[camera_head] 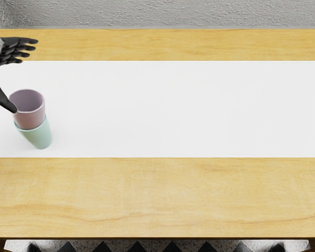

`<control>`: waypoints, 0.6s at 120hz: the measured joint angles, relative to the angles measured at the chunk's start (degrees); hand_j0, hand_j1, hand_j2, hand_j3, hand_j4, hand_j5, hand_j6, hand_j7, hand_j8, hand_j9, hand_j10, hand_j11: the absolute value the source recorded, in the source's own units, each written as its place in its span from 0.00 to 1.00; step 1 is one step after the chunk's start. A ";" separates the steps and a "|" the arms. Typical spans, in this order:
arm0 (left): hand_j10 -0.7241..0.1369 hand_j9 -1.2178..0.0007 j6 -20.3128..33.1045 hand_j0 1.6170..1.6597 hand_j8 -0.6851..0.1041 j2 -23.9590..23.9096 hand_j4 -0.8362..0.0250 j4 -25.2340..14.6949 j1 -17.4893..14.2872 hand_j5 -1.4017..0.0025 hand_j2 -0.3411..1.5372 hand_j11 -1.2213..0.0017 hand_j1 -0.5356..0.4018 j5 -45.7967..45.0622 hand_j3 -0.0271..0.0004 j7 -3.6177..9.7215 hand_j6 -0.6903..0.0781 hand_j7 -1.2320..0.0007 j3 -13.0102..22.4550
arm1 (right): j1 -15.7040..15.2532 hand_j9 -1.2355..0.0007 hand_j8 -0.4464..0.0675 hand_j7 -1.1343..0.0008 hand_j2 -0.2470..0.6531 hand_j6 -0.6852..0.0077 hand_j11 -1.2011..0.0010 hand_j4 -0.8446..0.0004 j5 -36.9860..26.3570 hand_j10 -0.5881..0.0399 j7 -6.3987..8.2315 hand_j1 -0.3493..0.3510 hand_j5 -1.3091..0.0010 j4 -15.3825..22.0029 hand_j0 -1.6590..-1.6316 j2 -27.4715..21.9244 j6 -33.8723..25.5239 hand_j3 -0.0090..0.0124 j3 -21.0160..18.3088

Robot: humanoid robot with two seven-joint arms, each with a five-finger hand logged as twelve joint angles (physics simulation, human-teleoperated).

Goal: Pick up cup and place in cup with left hand

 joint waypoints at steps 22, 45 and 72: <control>0.81 0.98 -4.40 0.96 0.83 -1.53 0.93 0.42 0.15 0.98 0.19 0.97 0.92 -7.31 0.99 -0.70 0.86 0.98 -0.78 | 0.00 0.98 0.83 0.98 0.27 0.96 0.98 0.98 0.00 0.91 0.00 0.03 0.98 0.00 0.04 0.00 0.00 0.42 0.00; 0.81 0.98 -5.18 0.96 0.83 -1.47 0.94 0.88 0.25 0.98 0.18 0.98 0.92 -8.65 0.99 -0.82 0.86 0.98 -0.78 | 0.00 0.98 0.83 0.98 0.27 0.96 0.98 0.98 0.00 0.91 0.00 0.03 0.98 0.00 0.04 0.00 0.00 0.42 0.01; 0.82 0.98 -9.45 0.96 0.84 -1.64 0.95 1.99 0.16 0.98 0.18 0.98 0.93 -9.14 0.99 -0.69 0.87 0.98 -0.83 | 0.00 0.98 0.83 0.98 0.27 0.96 0.98 0.98 0.00 0.91 0.00 0.03 0.98 0.00 0.04 0.00 0.00 0.42 0.01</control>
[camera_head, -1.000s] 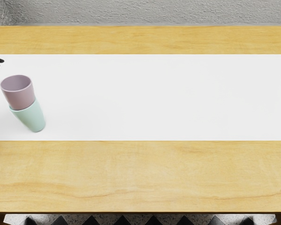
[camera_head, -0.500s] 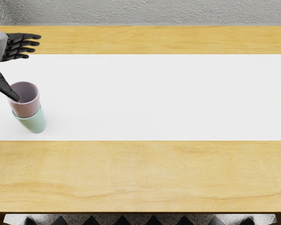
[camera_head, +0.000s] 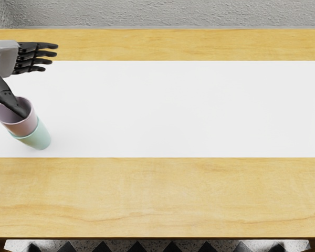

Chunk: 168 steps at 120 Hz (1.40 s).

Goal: Pick up cup and place in cup with left hand

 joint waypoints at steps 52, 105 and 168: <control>0.82 0.99 -7.02 0.96 0.85 -1.82 0.95 4.77 0.17 0.99 0.18 0.99 0.93 -3.68 0.99 0.35 0.88 0.99 0.51 | 0.00 0.98 0.83 0.98 0.27 0.96 0.98 0.98 0.00 0.91 0.00 0.03 0.98 0.00 0.04 0.00 0.00 0.42 -0.01; 0.83 0.99 -7.12 0.96 0.85 -5.27 0.96 5.80 0.15 0.99 0.18 0.99 0.93 -3.74 0.99 0.29 0.88 0.99 0.58 | 0.00 0.98 0.83 0.98 0.27 0.96 0.98 0.98 0.00 0.91 0.00 0.03 0.98 0.00 0.04 0.00 0.00 0.42 0.00; 0.83 0.99 -7.12 0.96 0.85 -5.99 0.96 5.83 0.23 0.99 0.18 0.99 0.94 -3.74 0.99 0.29 0.88 0.99 0.60 | 0.00 0.98 0.83 0.98 0.27 0.96 0.98 0.98 0.00 0.91 0.00 0.03 0.98 0.00 0.04 0.00 0.00 0.42 0.00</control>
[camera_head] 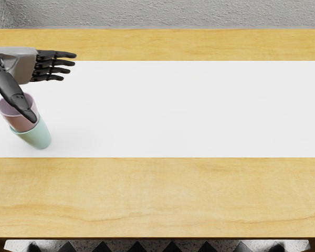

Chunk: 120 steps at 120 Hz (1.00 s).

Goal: Pick up cup and place in cup with left hand

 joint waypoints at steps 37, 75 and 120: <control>0.83 0.99 0.00 0.96 0.85 -0.51 0.96 0.00 0.00 0.99 0.18 0.99 0.94 -0.09 0.99 0.02 0.88 0.99 0.03 | 0.00 0.98 0.83 0.98 0.27 0.96 0.98 0.98 0.00 0.91 0.00 0.03 0.98 0.00 0.04 0.00 0.00 0.42 0.00; 0.83 0.99 0.00 0.96 0.85 -1.30 0.96 0.00 0.00 0.99 0.18 0.99 0.94 -0.10 0.99 0.01 0.88 0.99 0.05 | 0.00 0.98 0.83 0.98 0.27 0.96 0.98 0.98 0.00 0.91 0.00 0.03 0.98 0.00 0.04 0.00 0.00 0.42 0.00; 0.83 0.99 0.00 0.96 0.86 -4.07 0.96 3.02 1.57 0.99 0.18 0.99 0.94 0.17 0.99 0.09 0.88 0.99 -0.09 | 0.00 0.98 0.83 0.98 0.27 0.96 0.98 0.98 0.00 0.91 0.00 0.03 0.98 0.00 0.04 0.00 0.00 0.42 0.00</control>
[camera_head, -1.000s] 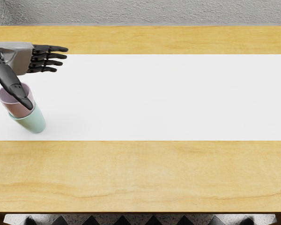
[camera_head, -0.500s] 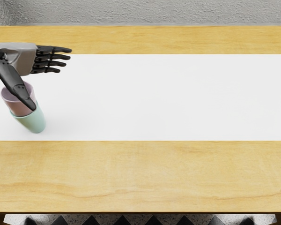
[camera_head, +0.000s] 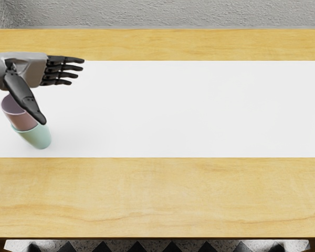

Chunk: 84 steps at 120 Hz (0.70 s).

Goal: Pick up cup and place in cup with left hand

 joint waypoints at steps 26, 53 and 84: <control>0.83 0.99 0.00 0.96 0.86 -0.56 0.96 1.05 0.88 0.99 0.18 0.99 0.94 0.03 0.99 0.00 0.89 0.99 -0.22 | 0.03 0.98 0.83 0.98 0.27 0.96 0.98 0.98 0.01 0.91 0.02 0.03 0.98 -0.03 0.04 0.00 0.00 0.42 0.05; 0.83 0.99 0.01 0.96 0.86 -2.83 0.96 1.21 1.04 0.99 0.18 0.99 0.94 -0.04 0.99 0.00 0.89 0.99 -0.25 | 2.18 0.98 0.83 0.98 0.27 0.96 0.98 0.98 0.02 0.91 0.08 0.03 0.98 -0.45 0.04 0.00 -0.24 0.42 0.15; 0.83 0.99 0.01 0.96 0.86 -4.26 0.96 1.96 2.28 0.99 0.18 0.99 0.94 0.01 0.99 0.00 0.89 0.99 -0.21 | 1.88 0.98 0.83 0.98 0.27 0.96 0.98 0.98 0.00 0.91 0.09 0.03 0.98 -0.28 0.04 0.00 -0.18 0.42 0.01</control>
